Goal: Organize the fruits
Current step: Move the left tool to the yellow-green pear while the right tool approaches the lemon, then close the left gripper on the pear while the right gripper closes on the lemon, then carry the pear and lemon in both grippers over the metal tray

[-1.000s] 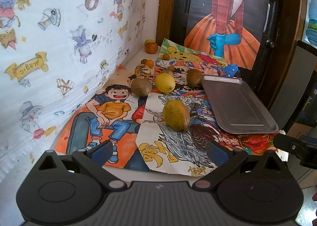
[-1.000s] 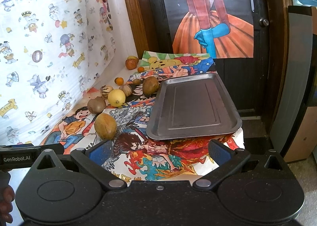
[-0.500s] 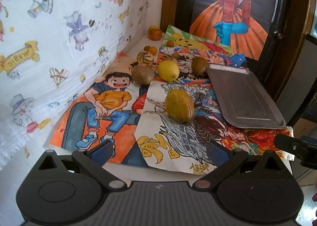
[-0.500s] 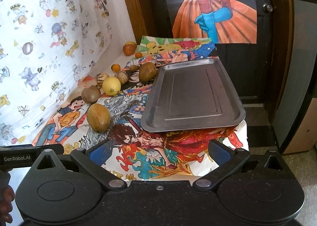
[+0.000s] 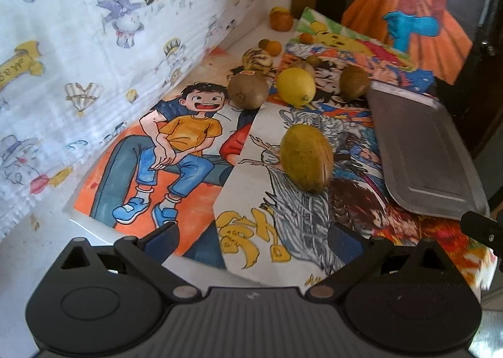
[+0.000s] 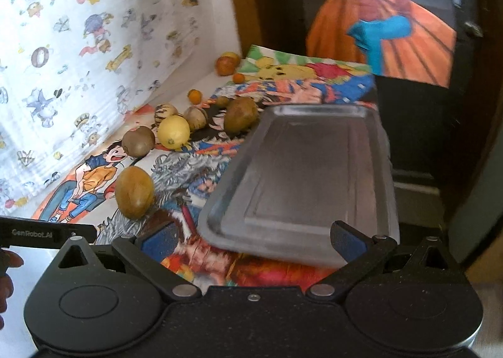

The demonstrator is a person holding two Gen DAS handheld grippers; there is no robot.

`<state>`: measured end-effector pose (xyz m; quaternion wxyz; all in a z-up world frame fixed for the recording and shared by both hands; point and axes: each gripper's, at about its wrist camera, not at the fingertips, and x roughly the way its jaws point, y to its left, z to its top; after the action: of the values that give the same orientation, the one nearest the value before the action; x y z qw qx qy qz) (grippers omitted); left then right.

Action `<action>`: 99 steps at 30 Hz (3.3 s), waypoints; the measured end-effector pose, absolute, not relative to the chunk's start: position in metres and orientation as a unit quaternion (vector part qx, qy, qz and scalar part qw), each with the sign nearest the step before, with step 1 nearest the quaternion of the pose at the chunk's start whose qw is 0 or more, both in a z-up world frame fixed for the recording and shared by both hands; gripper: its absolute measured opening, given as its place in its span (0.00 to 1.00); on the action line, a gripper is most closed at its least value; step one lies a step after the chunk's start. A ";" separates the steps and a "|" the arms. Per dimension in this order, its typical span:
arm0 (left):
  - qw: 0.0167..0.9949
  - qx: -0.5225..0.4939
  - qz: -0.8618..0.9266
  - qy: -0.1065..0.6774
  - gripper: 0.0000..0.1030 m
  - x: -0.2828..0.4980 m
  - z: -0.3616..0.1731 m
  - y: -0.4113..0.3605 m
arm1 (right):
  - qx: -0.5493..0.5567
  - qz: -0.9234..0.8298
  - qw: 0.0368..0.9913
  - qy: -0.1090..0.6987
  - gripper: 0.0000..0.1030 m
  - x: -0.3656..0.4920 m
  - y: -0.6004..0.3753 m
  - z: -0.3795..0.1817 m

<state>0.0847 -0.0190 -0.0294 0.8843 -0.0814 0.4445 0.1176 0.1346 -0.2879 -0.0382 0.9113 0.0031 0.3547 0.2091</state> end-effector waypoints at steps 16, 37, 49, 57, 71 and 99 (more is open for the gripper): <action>0.855 -0.111 0.193 0.468 0.99 0.144 -0.034 -0.049 | -0.019 0.310 0.874 0.373 1.00 0.241 -0.292 -0.029; 0.851 -0.091 0.153 0.495 0.95 0.193 -0.054 -0.033 | -0.028 0.379 0.823 0.423 0.93 0.324 -0.193 -0.038; 0.849 -0.136 0.071 0.505 0.70 0.208 -0.057 -0.014 | -0.055 0.416 0.788 0.450 0.75 0.351 -0.128 -0.051; 0.844 -0.166 0.032 0.510 0.59 0.214 -0.058 -0.002 | -0.081 0.414 0.777 0.467 0.62 0.360 -0.104 -0.066; 0.831 -0.201 0.016 0.519 0.59 0.220 -0.061 0.011 | -0.074 0.417 0.772 0.474 0.58 0.372 -0.085 -0.071; 0.840 -0.192 -0.001 0.508 0.58 0.244 -0.044 -0.027 | 0.067 0.333 0.832 0.439 0.56 0.368 -0.235 -0.025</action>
<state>0.2436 -0.0273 -0.0442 0.8397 -0.1925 0.5078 -0.0007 0.3680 -0.2346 -0.0253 0.8320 0.0674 0.4386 0.3329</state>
